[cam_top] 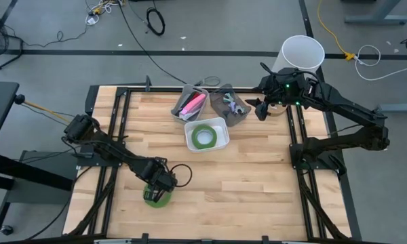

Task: Pick and place Stapler, Stapler remover, tape
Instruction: Put the green tape into the white bin

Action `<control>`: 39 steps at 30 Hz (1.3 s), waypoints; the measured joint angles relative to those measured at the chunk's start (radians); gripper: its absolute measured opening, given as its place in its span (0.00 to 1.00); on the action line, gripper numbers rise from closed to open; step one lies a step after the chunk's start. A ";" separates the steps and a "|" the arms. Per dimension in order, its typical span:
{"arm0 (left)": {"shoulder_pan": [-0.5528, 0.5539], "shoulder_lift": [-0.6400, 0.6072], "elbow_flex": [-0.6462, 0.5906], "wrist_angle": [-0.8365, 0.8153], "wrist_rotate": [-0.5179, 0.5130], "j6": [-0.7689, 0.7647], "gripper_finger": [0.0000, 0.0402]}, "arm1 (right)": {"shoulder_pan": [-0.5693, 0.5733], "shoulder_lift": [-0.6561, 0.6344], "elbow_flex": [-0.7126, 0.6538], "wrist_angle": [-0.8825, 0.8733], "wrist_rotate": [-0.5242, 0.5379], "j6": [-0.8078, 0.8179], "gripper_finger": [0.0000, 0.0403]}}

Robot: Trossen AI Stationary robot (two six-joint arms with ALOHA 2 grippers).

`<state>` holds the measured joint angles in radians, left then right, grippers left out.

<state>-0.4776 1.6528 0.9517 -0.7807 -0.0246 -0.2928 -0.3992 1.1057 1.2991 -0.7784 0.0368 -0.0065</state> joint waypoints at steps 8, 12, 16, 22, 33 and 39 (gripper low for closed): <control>0.073 0.000 0.095 -0.077 0.000 0.015 0.23 | 0.000 0.000 0.000 0.000 -0.001 -0.026 0.61; 0.127 0.000 0.169 -0.127 -0.039 0.083 0.23 | 0.000 0.000 0.000 0.000 0.000 -0.028 0.61; 0.201 0.000 0.242 -0.155 -0.078 0.157 0.23 | 0.000 0.000 0.000 0.000 -0.001 -0.028 0.61; 0.318 0.000 0.344 -0.161 -0.079 0.260 0.23 | 0.000 0.000 0.000 0.000 -0.001 -0.028 0.61; 0.532 0.000 0.420 -0.107 -0.106 0.382 0.23 | 0.000 0.000 0.000 0.000 -0.001 -0.028 0.61; 0.608 0.000 0.420 0.012 -0.092 0.393 0.23 | 0.000 0.000 0.000 0.000 -0.001 -0.028 0.61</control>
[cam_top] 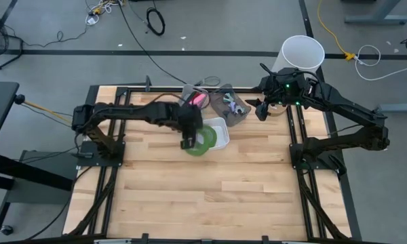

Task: Pick and place Stapler, Stapler remover, tape
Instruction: Put the green tape into the white bin

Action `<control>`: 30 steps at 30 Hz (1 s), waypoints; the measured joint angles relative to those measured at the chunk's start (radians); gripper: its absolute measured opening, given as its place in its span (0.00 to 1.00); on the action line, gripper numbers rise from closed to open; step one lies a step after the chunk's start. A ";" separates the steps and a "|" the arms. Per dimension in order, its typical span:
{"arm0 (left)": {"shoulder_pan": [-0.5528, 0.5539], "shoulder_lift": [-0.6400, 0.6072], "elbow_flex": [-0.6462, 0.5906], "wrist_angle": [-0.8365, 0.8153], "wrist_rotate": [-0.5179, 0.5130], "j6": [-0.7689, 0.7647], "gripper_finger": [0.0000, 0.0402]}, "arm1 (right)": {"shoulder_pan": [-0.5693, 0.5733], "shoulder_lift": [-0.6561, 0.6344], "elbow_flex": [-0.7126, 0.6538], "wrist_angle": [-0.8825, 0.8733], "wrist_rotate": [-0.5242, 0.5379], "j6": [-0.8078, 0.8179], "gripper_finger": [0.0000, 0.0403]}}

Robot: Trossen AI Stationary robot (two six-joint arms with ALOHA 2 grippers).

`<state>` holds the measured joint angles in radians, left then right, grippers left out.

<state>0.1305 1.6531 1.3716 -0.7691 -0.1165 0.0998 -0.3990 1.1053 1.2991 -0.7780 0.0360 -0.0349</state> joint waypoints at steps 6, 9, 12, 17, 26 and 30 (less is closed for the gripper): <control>0.057 0.002 0.000 0.119 0.027 -0.001 0.23 | 0.000 0.000 0.000 0.000 0.000 0.000 0.61; 0.077 0.017 0.000 0.143 0.036 -0.002 0.23 | 0.000 0.000 0.000 0.000 0.000 0.000 0.61; 0.086 0.048 0.000 0.144 0.042 0.000 0.23 | 0.000 0.000 0.000 0.000 0.000 0.000 0.61; 0.104 0.104 0.000 0.144 0.028 0.001 0.23 | 0.000 0.000 0.000 0.000 0.000 0.000 0.61; 0.153 0.120 0.000 0.148 0.005 -0.003 0.23 | 0.000 0.000 0.000 0.000 0.000 -0.002 0.61; 0.157 0.120 0.000 0.154 0.082 -0.009 0.23 | 0.000 0.000 0.000 0.000 0.000 -0.005 0.61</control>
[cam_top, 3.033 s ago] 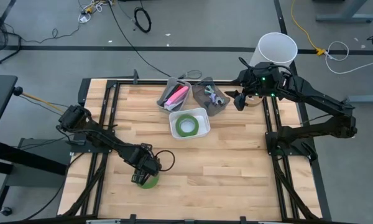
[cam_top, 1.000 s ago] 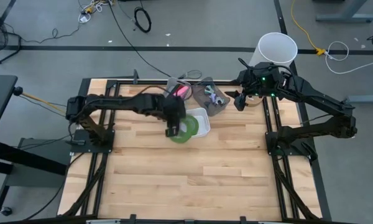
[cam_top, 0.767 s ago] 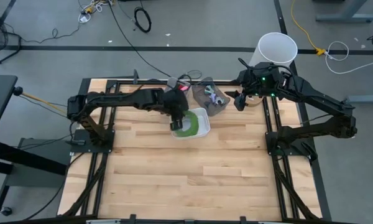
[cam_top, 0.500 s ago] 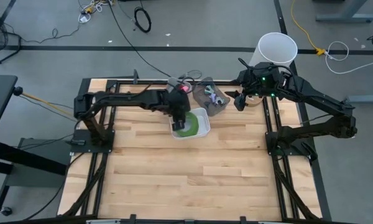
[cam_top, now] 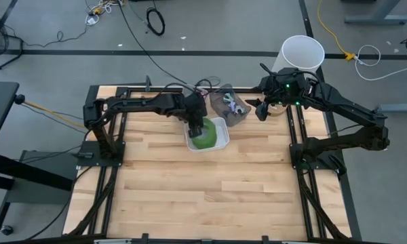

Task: Pick and place Stapler, Stapler remover, tape
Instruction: Put the green tape into the white bin

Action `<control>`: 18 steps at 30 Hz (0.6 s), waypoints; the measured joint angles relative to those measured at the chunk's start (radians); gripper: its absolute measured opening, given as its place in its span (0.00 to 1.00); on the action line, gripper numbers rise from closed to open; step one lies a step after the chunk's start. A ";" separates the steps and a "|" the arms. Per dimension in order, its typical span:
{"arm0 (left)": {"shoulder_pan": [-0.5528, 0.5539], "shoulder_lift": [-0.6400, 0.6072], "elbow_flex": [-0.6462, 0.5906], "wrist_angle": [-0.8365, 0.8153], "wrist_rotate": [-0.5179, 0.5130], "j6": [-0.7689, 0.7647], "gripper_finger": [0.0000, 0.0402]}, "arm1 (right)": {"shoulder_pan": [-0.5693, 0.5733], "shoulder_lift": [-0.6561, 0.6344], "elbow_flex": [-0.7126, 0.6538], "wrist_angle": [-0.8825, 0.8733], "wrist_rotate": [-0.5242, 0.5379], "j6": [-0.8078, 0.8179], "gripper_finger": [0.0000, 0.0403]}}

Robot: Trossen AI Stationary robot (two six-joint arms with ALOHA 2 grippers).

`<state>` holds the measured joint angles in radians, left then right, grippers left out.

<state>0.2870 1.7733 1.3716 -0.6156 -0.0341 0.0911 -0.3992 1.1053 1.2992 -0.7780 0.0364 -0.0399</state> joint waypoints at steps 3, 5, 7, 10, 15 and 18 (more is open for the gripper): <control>-0.008 0.000 0.000 0.019 -0.002 0.008 0.23 | 0.000 0.000 0.000 0.000 0.000 -0.001 0.61; -0.011 0.000 0.000 0.037 -0.001 0.008 0.23 | 0.000 0.000 0.000 0.000 0.000 -0.001 0.61; -0.011 0.000 0.000 0.042 -0.003 0.008 0.23 | 0.000 0.000 0.000 0.000 0.000 -0.001 0.61; -0.010 0.000 0.000 0.042 -0.007 0.011 0.23 | 0.000 0.000 0.000 0.000 0.000 -0.001 0.61; -0.010 0.000 0.000 0.036 -0.024 0.030 0.28 | 0.000 0.000 0.000 0.000 0.000 -0.001 0.61; -0.013 0.000 0.000 0.032 -0.020 0.021 0.35 | 0.000 0.000 0.000 0.000 0.000 -0.001 0.61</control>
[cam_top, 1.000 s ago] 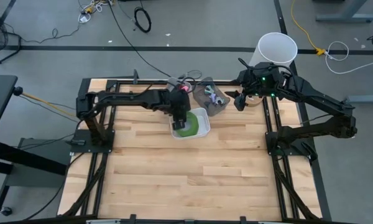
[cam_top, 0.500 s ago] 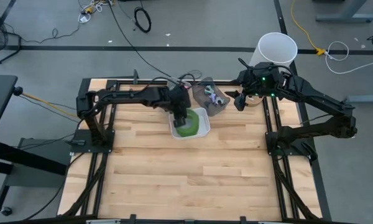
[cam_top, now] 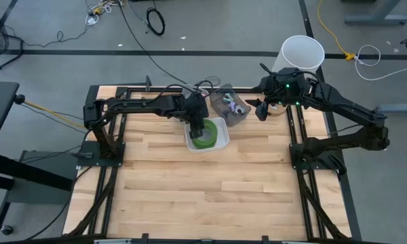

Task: Pick and place Stapler, Stapler remover, tape
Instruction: Put the green tape into the white bin

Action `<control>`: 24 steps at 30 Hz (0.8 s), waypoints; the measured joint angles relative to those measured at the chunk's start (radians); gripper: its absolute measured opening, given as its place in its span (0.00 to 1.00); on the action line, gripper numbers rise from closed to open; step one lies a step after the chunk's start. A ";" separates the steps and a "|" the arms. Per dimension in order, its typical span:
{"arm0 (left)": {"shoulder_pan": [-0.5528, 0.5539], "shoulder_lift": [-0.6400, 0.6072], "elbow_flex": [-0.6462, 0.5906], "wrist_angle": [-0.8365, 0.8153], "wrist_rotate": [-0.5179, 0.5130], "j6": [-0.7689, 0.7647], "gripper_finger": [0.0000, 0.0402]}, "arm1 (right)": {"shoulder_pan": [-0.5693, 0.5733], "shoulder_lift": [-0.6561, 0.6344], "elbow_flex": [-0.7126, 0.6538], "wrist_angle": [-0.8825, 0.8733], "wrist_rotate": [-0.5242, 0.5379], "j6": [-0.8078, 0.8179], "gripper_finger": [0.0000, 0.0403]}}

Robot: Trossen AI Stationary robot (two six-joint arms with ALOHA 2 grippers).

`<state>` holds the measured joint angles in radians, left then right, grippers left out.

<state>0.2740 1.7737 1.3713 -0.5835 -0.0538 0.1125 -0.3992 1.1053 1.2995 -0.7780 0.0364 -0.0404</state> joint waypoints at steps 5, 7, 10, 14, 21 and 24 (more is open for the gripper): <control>-0.004 0.000 0.000 -0.002 -0.011 0.003 0.48 | 0.000 0.000 0.000 0.000 0.000 0.001 0.61; -0.003 0.000 0.000 -0.002 -0.014 0.003 0.52 | 0.000 0.000 0.000 0.000 0.000 0.001 0.61; -0.003 -0.001 0.000 -0.003 -0.013 0.000 0.56 | 0.000 0.000 0.000 0.000 0.000 0.002 0.61; -0.009 -0.012 0.012 -0.023 -0.013 -0.052 0.56 | 0.000 0.000 0.000 0.000 0.000 0.001 0.61; -0.049 -0.016 0.122 -0.134 0.014 -0.137 0.49 | 0.018 0.000 0.000 0.014 0.000 -0.004 0.61; -0.071 -0.016 0.161 -0.133 0.014 -0.144 0.46 | 0.042 0.000 0.000 0.027 0.000 -0.003 0.60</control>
<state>0.2034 1.7576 1.5326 -0.7166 -0.0399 -0.0318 -0.3576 1.1053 1.2995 -0.7509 0.0364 -0.0439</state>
